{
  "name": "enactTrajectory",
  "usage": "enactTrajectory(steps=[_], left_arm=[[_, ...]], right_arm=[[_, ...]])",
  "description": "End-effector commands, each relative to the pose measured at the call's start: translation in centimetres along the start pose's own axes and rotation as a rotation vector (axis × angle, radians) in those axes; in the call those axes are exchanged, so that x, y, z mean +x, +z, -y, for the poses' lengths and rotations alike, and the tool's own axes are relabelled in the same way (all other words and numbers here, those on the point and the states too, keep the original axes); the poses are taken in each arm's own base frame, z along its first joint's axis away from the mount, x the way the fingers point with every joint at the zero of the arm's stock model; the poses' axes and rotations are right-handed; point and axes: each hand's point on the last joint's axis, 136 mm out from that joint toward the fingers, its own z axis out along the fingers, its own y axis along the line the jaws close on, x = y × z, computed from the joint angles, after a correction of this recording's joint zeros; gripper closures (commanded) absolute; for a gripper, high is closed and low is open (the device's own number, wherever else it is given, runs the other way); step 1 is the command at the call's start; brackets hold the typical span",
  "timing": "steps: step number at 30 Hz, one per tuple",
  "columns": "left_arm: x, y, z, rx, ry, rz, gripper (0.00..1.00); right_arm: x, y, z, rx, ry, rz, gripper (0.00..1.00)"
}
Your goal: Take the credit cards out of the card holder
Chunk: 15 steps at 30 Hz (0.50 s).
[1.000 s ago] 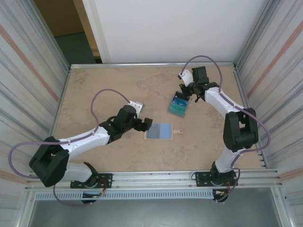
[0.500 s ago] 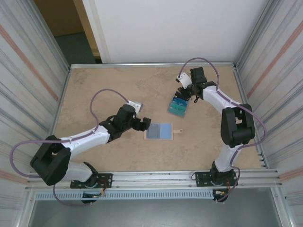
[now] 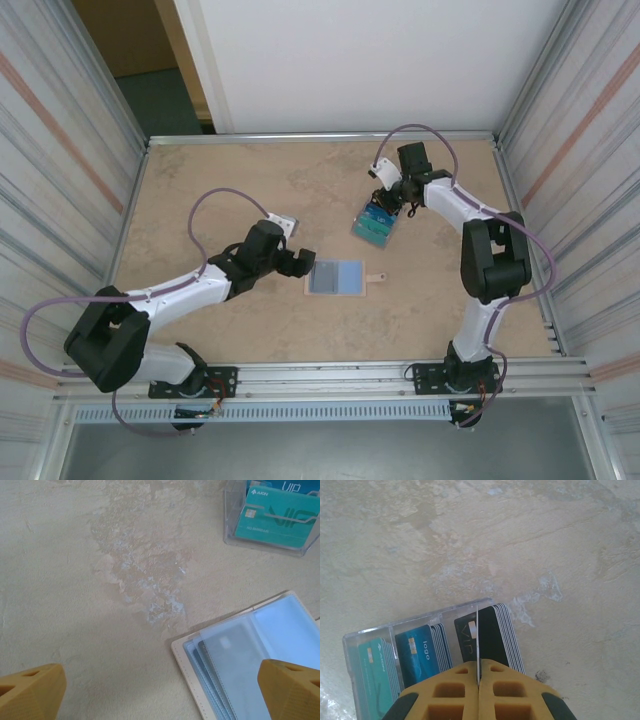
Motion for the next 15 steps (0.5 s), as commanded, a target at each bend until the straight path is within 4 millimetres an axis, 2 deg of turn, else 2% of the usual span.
enactTrajectory(steps=[1, 15], left_arm=[[-1.5, -0.9, -0.3, -0.004, 0.004, 0.027, 0.01], [-2.4, -1.4, -0.4, -0.008, 0.003, 0.045, 0.01]], right_arm=[[0.3, 0.5, -0.3, -0.044, -0.012, -0.030, 0.99], [0.4, 1.5, -0.6, -0.095, -0.008, -0.102, 0.94]])
